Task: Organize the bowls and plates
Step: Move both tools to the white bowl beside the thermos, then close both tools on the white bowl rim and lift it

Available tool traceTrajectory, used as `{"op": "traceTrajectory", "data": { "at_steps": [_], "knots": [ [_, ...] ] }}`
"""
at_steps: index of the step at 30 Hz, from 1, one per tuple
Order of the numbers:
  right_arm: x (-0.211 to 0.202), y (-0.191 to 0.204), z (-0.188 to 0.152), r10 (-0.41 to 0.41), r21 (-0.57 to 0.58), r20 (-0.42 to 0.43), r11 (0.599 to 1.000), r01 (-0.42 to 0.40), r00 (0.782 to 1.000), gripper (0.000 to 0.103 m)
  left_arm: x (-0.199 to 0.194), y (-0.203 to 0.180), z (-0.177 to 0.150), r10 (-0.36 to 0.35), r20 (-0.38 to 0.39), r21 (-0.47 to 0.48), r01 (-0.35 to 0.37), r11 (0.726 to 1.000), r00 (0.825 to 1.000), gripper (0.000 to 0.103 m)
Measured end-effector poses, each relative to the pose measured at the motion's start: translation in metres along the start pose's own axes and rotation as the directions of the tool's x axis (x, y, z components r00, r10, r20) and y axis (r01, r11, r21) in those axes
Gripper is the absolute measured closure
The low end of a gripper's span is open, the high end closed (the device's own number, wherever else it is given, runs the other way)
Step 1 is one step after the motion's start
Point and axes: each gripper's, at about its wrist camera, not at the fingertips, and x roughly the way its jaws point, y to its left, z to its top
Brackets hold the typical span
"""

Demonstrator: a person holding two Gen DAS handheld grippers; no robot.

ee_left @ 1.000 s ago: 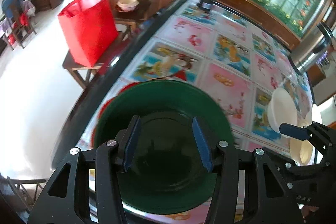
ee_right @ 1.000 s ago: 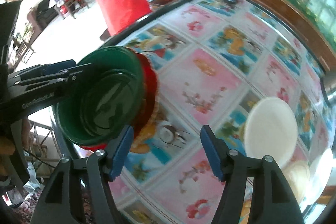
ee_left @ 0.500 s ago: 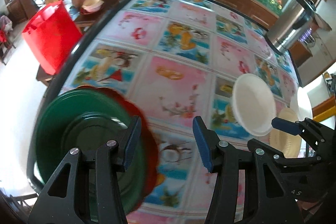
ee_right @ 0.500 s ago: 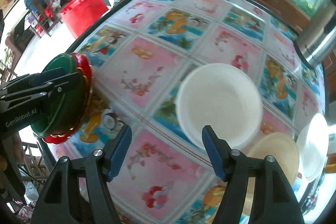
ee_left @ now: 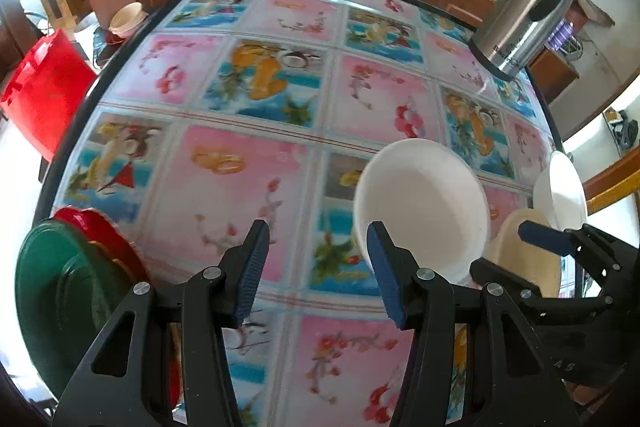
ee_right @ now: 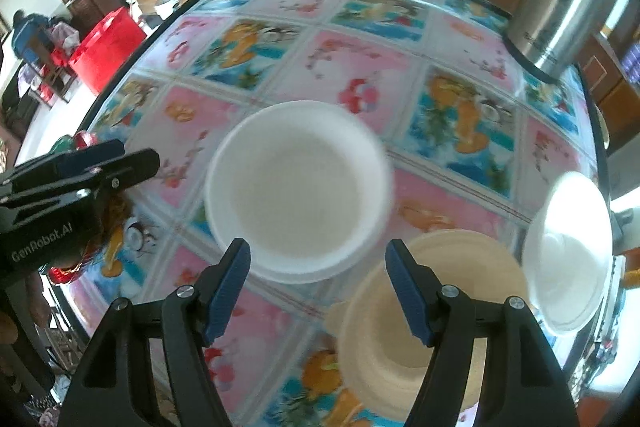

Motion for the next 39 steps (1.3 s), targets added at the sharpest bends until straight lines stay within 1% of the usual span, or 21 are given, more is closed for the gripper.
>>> {"op": "traceTrajectory", "data": {
  "at_steps": [10,14,19,24,28,33,35,38,39],
  "knots": [
    [0.002,-0.045,0.013,-0.025,0.068,0.012,0.997,0.024,1.0,0.032,0.023,-0.022,0.003,0.019,-0.032,0.017,-0.019,1.0,0.999,0.052],
    [0.006,-0.054,0.02,-0.032,0.075,0.012,0.997,0.031,0.999,0.031,0.033,-0.024,0.003,0.028,-0.048,0.015,-0.027,1.0,0.998,0.052],
    [0.015,-0.057,0.029,-0.005,0.072,0.004,0.997,0.004,1.0,0.031,0.041,-0.022,0.002,0.031,-0.065,-0.001,-0.031,1.0,0.997,0.052],
    [0.027,-0.053,0.038,0.012,0.041,-0.021,0.999,-0.011,1.0,0.031,0.047,-0.017,0.003,0.024,-0.082,-0.028,-0.027,0.999,0.996,0.052],
    [0.037,-0.052,0.042,0.042,0.037,-0.044,0.999,-0.04,0.998,0.031,0.053,-0.019,0.003,0.014,-0.099,-0.027,-0.017,0.999,0.995,0.052],
    [0.048,-0.05,0.044,0.058,0.023,-0.067,0.998,-0.057,0.996,0.032,0.059,-0.022,0.001,0.008,-0.116,-0.032,-0.012,0.999,0.993,0.052],
    [0.05,-0.05,0.044,0.07,0.028,-0.064,0.997,-0.068,0.996,0.035,0.061,-0.022,0.0,0.009,-0.121,-0.034,-0.013,0.999,0.993,0.052],
    [0.054,-0.05,0.042,0.077,0.031,-0.076,0.997,-0.075,0.994,0.043,0.064,-0.022,-0.001,0.007,-0.13,-0.036,-0.012,0.999,0.992,0.052],
    [0.055,-0.05,0.042,0.082,0.032,-0.08,0.996,-0.08,0.993,0.049,0.065,-0.022,-0.001,0.008,-0.132,-0.036,-0.013,0.999,0.991,0.052]
  ]
}}
